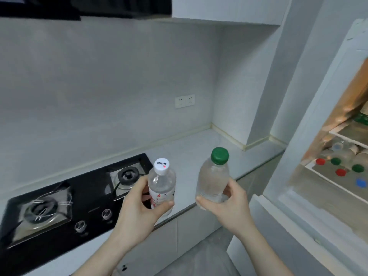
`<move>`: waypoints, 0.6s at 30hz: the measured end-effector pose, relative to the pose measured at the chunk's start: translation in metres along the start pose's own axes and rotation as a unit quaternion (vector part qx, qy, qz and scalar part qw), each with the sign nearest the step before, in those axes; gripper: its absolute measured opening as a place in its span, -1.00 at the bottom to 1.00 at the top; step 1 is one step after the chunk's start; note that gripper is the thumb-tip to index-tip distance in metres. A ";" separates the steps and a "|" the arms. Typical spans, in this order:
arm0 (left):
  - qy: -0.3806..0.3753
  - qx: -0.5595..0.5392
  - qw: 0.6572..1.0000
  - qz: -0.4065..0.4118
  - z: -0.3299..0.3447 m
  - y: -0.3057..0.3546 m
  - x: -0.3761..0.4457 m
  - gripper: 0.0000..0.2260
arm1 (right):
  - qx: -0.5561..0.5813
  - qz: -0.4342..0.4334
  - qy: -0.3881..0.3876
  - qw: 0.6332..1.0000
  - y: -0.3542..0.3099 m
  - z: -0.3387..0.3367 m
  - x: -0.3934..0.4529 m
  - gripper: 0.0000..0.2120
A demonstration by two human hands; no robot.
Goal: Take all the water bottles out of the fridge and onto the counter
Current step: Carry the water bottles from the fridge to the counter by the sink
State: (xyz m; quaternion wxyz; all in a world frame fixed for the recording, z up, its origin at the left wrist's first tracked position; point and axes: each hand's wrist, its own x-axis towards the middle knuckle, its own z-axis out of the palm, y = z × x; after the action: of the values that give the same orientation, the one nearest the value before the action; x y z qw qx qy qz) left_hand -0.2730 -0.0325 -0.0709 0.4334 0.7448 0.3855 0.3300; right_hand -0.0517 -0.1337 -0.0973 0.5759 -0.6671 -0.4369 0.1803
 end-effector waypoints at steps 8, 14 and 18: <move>0.156 0.023 0.985 -0.074 -0.117 -0.050 -0.085 -0.52 | 0.013 -0.024 -0.181 0.983 -0.050 0.134 -0.025 -0.56; 0.264 0.040 0.956 -0.121 -0.175 -0.074 -0.130 -0.53 | 0.038 -0.048 -0.293 0.954 -0.078 0.219 -0.032 -0.47; 0.335 0.058 0.927 -0.157 -0.210 -0.089 -0.152 -0.52 | 0.051 -0.078 -0.359 0.929 -0.092 0.275 -0.031 -0.45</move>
State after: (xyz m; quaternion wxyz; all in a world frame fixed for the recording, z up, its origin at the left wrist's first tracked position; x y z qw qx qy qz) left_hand -0.5460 -0.0515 -0.0893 0.2815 0.5447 0.6383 0.4654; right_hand -0.3082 0.0057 -0.0952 0.4260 -0.4912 -0.6553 0.3843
